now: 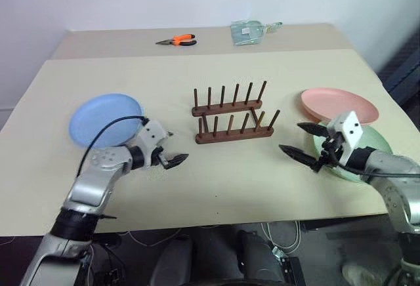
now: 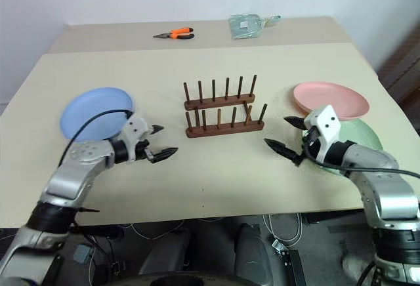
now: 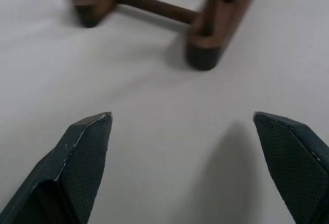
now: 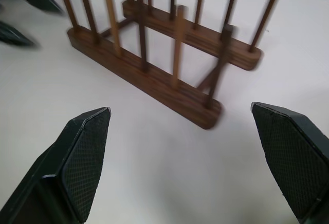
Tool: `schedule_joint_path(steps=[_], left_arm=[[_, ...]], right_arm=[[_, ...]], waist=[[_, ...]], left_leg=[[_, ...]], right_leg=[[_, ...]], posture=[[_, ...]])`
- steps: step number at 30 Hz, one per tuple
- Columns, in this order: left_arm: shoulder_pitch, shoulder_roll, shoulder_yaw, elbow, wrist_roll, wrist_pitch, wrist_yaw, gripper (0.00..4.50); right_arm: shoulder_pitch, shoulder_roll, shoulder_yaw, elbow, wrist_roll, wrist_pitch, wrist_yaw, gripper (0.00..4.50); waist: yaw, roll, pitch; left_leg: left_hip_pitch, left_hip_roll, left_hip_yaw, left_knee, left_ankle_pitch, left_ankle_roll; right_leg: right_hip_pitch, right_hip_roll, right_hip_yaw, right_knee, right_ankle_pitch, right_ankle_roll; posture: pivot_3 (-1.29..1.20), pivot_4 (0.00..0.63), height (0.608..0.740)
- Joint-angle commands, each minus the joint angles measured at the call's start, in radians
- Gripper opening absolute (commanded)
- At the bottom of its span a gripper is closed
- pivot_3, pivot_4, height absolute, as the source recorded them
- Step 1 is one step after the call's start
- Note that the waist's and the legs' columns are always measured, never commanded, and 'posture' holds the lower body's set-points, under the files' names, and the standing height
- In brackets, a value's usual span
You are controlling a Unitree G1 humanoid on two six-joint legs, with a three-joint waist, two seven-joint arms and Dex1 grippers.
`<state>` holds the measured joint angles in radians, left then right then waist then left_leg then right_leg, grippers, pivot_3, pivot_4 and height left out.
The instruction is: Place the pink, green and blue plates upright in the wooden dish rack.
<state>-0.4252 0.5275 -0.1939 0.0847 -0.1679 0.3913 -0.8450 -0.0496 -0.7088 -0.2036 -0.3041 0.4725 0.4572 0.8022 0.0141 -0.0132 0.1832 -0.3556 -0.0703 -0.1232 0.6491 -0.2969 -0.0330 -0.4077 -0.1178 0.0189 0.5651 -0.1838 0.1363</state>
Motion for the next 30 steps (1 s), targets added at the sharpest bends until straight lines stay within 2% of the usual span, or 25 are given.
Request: schedule_joint_path(steps=[1,6,10,14,15,22,24,25,27,30], left_arm=[[-0.092,-0.051,-0.063,0.158,0.043,-0.09,-0.059,4.5],[-0.172,-0.144,-0.094,0.348,0.069,-0.156,-0.106,4.5],[-0.175,-0.185,-0.094,0.381,0.078,-0.177,-0.12,2.81],[-0.126,-0.179,-0.116,0.269,0.072,-0.184,-0.171,0.88],[-0.11,-0.162,-0.126,0.231,0.073,-0.185,-0.197,0.79],[-0.071,-0.074,-0.146,0.131,0.091,-0.195,-0.267,0.79],[-0.074,-0.057,-0.133,0.141,0.089,-0.189,-0.267,1.82],[-0.077,-0.049,-0.126,0.148,0.09,-0.185,-0.264,2.12],[-0.081,-0.024,-0.109,0.158,0.098,-0.179,-0.252,2.99],[-0.066,0.03,-0.084,0.138,0.112,-0.138,-0.223,4.5]], right_arm=[[0.054,0.032,0.004,-0.128,0.011,0.014,-0.051,4.47],[0.14,0.084,0.052,-0.254,0.006,0.037,-0.121,4.47],[0.151,0.095,0.071,-0.29,0.007,0.049,-0.146,4.5],[0.173,0.056,0.027,-0.269,0.0,0.041,-0.12,4.5],[0.183,0.041,0.009,-0.268,0.006,0.045,-0.11,4.5],[0.256,-0.038,-0.078,-0.243,0.017,0.042,-0.041,4.5],[0.269,-0.044,-0.081,-0.231,0.002,0.03,-0.03,4.5],[0.273,-0.046,-0.077,-0.227,-0.007,0.025,-0.026,4.5],[0.272,-0.051,-0.057,-0.215,-0.023,0.015,-0.018,4.5],[0.258,-0.045,-0.027,-0.201,-0.031,0.024,-0.018,3.64]], waist=[[0.001,0.0,0.0],[0.002,0.0,-0.003],[0.001,0.0,-0.006],[0.0,0.001,-0.007],[-0.001,0.001,-0.007],[-0.001,0.001,-0.008],[-0.001,0.001,-0.008],[-0.002,0.001,-0.008],[-0.004,0.001,-0.008],[-0.007,0.001,-0.009]], left_leg=[[0.0,0.0,0.0,0.0,0.0,0.0],[0.0,0.0,0.0,0.001,0.0,0.0],[0.001,0.0,-0.001,0.002,0.0,0.0],[0.0,-0.001,-0.002,0.001,0.0,0.0],[0.0,-0.001,-0.002,0.001,0.0,0.0],[0.0,0.0,-0.001,0.001,0.0,0.001],[0.0,0.0,-0.001,0.0,0.0,0.001],[0.001,0.0,-0.001,0.0,0.0,0.001],[0.001,0.0,-0.001,0.0,0.0,0.001],[0.001,0.0,-0.001,0.0,0.0,0.001]], right_leg=[[0.0,0.0,0.0,0.0,0.0,0.0],[0.001,0.0,0.0,0.0,0.0,0.0],[0.002,-0.001,0.0,0.0,-0.002,0.004],[0.002,-0.001,0.0,0.0,-0.003,0.004],[0.002,-0.001,0.0,0.0,-0.002,0.004],[0.002,-0.001,0.0,0.0,-0.003,0.005],[0.002,0.0,0.0,0.0,-0.003,0.005],[0.002,0.0,0.0,0.0,-0.003,0.005],[0.002,0.0,0.0,0.0,-0.003,0.005],[0.001,0.0,0.0,0.0,-0.003,0.005]], posture=[[0.0,0.15,0.74],[0.0,0.15,0.74],[0.0,0.15,0.74],[0.0,0.15,0.74],[0.0,0.15,0.74],[0.0,0.15,0.74],[0.0,0.15,0.74],[0.0,0.15,0.74],[0.0,0.15,0.74],[0.0,0.15,0.74]])
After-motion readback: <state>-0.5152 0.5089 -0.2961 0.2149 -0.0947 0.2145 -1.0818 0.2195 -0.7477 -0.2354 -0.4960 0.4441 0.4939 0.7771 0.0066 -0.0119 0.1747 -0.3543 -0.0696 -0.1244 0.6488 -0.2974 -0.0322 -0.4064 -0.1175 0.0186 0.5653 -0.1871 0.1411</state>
